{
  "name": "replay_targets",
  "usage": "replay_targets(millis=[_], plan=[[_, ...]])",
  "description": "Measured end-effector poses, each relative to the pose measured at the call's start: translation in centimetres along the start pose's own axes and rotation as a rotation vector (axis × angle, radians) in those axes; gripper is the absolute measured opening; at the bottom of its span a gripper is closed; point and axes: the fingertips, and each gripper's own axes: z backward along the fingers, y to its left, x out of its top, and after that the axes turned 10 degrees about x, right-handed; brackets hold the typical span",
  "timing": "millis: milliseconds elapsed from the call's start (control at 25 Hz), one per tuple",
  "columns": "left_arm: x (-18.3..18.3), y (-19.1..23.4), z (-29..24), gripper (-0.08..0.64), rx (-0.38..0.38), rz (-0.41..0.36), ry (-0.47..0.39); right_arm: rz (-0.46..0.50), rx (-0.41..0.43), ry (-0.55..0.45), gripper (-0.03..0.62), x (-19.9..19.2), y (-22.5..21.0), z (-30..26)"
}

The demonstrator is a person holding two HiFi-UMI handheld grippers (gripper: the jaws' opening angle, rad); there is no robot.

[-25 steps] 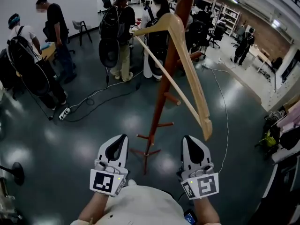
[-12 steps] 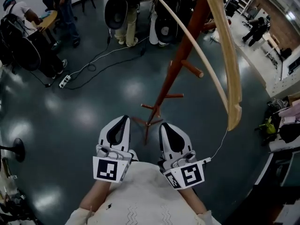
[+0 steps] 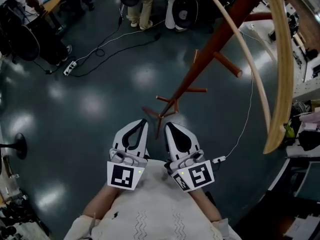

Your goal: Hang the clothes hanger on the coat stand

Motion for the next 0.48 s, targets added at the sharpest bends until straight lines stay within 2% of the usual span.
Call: replay_targets(millis=[200, 480], plan=[[-0.6, 0.7, -0.4, 0.012, -0.015, 0.011, 0.011, 0.005, 0.057, 0.033, 0.018, -1.6, 0.7, -1.4], [-1.3, -0.4, -1.0, 0.012, -0.069, 0.021, 0.029, 0.006, 0.085, 0.034, 0.018, -1.8, 0.1, -2.5]])
